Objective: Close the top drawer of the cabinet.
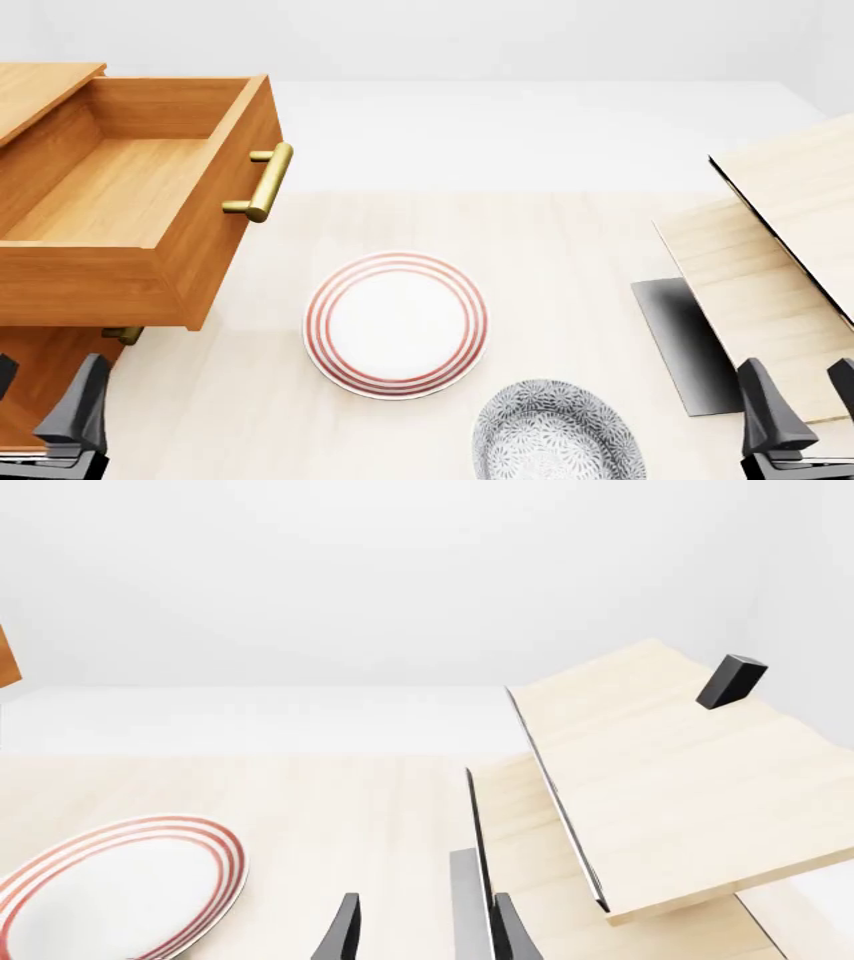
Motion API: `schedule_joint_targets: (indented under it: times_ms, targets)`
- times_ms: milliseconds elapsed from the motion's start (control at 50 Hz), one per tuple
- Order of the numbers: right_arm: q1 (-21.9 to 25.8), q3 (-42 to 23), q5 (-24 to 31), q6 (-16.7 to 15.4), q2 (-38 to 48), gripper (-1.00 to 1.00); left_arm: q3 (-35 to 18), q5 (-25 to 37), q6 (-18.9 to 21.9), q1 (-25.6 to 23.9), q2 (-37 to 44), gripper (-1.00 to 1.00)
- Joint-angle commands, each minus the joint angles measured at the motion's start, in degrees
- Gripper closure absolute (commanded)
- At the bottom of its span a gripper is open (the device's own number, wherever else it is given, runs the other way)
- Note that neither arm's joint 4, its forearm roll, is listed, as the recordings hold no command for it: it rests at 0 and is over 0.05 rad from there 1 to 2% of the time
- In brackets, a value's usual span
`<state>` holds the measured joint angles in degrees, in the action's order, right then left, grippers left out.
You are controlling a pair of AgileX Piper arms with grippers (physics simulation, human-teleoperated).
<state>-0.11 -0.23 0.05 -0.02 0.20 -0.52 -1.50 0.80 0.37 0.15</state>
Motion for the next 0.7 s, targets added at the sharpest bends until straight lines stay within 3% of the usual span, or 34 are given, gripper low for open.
schedule_joint_targets:
  times_ms: [20,120,260,380,500,560,700]
  targets:
    - [0.2,0.0,-0.5,0.0,0.6,-1.00,0.2,1.8,-0.7,-1.2,0.0,-1.00]
    - [0.2,0.0,-0.4,-0.1,0.5,-1.00,0.5,-1.3,-1.3,-2.3,7.2,-1.00]
    - [0.2,0.0,-0.5,-0.1,0.6,-1.00,0.5,2.5,-0.4,-4.3,4.5,-1.00]
    - [0.2,0.0,-0.6,0.0,0.7,-1.00,0.5,4.5,3.3,-2.8,1.8,-1.00]
    - [0.2,0.0,-0.6,0.0,0.7,-1.00,0.5,2.1,2.8,-3.2,4.6,-1.00]
    - [0.2,0.0,-0.6,-0.1,0.7,-1.00,0.5,4.8,3.6,-4.8,0.4,-1.00]
    - [0.2,0.0,-0.6,-0.1,0.6,-1.00,0.5,3.2,4.6,-6.7,1.3,-1.00]
